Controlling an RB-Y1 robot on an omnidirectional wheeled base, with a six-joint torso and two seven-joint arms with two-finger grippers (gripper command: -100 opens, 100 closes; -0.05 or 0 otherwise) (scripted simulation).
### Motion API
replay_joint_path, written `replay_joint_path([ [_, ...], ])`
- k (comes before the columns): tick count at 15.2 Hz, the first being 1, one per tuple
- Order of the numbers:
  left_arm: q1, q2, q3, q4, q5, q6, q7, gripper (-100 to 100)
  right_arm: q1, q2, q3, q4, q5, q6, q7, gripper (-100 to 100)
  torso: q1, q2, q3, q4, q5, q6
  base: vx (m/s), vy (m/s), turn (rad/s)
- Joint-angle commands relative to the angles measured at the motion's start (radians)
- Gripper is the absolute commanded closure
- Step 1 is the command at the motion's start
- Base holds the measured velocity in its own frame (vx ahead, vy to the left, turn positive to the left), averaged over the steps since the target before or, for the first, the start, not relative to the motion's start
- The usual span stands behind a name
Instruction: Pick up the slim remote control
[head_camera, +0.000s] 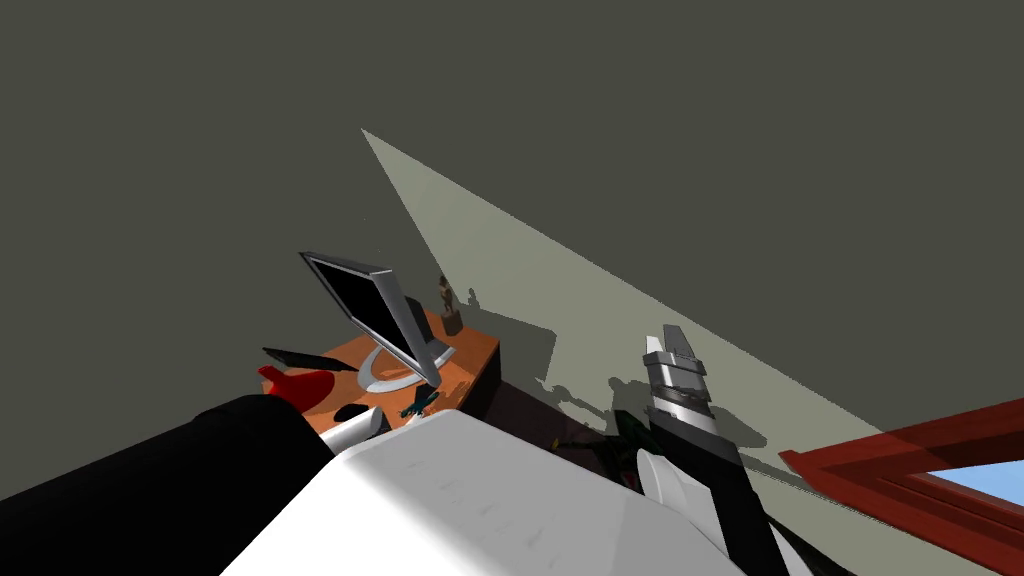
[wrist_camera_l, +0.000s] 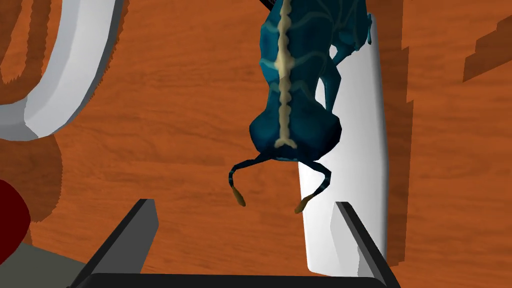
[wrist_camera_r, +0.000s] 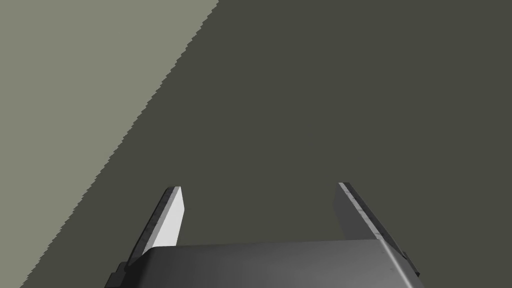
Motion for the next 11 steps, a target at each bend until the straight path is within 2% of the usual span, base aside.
replay_joint_path([
  [1,-0.006,-0.006,0.026,0.039,0.016,0.050,0.012,-100,0.000,0.000,0.000,0.000,0.000,0.000,0.000,0,0.000,0.000,0.000,0.000,0.000,0.000,0.048,0.032,-0.150],
  [6,-0.010,-0.019,0.057,0.083,0.035,0.120,0.026,-100,0.000,0.000,0.000,0.000,0.000,0.000,0.000,0,0.000,0.001,0.001,0.000,0.000,0.000,0.032,0.036,-0.122],
  [8,-0.013,-0.032,0.081,0.121,0.049,0.169,0.037,-100,0.000,0.000,0.000,0.000,0.000,0.000,0.000,0,0.000,0.001,0.001,0.000,0.000,0.000,0.027,0.044,-0.126],
  [10,-0.013,-0.032,0.081,0.121,0.049,0.169,0.037,-100,0.000,0.000,0.000,0.000,0.000,0.000,0.000,0,0.001,0.001,0.001,0.000,0.000,0.000,0.022,0.037,-0.106],
  [11,-0.014,-0.039,0.090,0.137,0.054,0.188,0.042,-100,0.000,0.000,0.000,0.000,0.000,0.000,0.000,0,0.000,0.002,0.001,0.000,0.000,0.000,0.014,0.024,-0.066],
])
